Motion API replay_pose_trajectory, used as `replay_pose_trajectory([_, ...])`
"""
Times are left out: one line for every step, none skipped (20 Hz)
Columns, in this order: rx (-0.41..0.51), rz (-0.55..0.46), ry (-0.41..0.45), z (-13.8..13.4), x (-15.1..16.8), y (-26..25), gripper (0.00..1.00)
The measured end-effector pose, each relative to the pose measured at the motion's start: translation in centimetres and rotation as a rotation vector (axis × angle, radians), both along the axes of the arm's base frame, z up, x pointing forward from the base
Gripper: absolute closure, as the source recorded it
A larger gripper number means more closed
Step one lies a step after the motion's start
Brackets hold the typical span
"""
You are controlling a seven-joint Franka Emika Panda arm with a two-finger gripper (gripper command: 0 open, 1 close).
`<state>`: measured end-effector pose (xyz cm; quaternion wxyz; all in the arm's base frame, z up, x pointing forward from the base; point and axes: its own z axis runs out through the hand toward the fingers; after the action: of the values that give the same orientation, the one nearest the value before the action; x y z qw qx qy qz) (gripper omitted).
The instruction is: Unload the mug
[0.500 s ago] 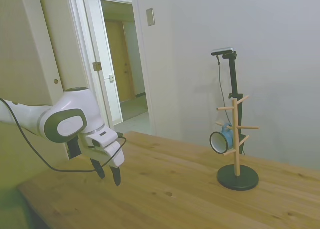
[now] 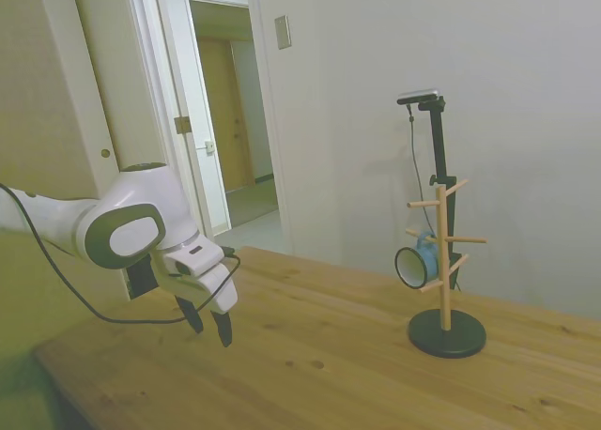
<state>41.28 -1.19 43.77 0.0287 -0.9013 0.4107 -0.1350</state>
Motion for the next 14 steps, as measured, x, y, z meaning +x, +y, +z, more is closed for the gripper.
replay_pose_trajectory([-0.016,-0.019,-0.026,-0.2,-0.1,-0.5,0.0])
replay_pose_trajectory([-0.031,-0.042,-0.056,-0.4,-0.1,-1.0,0.0])
replay_pose_trajectory([-0.047,-0.066,-0.092,-0.4,-0.1,-1.6,0.0])
replay_pose_trajectory([-0.065,-0.085,-0.129,-0.4,0.1,-2.1,0.0])
replay_pose_trajectory([-0.085,-0.094,-0.166,-0.3,0.4,-2.5,0.0])
replay_pose_trajectory([-0.106,-0.095,-0.2,-0.2,0.7,-2.8,0.0])
replay_pose_trajectory([-0.123,-0.095,-0.226,-0.3,1.2,-3.1,0.0])
replay_pose_trajectory([-0.137,-0.1,-0.247,-0.4,1.8,-3.4,0.0])
replay_pose_trajectory([-0.15,-0.107,-0.265,-0.5,2.6,-3.9,0.0])
replay_pose_trajectory([-0.162,-0.114,-0.285,-0.4,3.6,-4.7,0.0])
replay_pose_trajectory([-0.172,-0.122,-0.302,-0.2,4.7,-5.7,0.0])
replay_pose_trajectory([-0.176,-0.13,-0.31,0.0,5.9,-6.7,0.0])
replay_pose_trajectory([-0.18,-0.134,-0.314,0.1,7.2,-7.6,0.0])
replay_pose_trajectory([-0.184,-0.132,-0.319,0.3,8.5,-8.4,0.0])
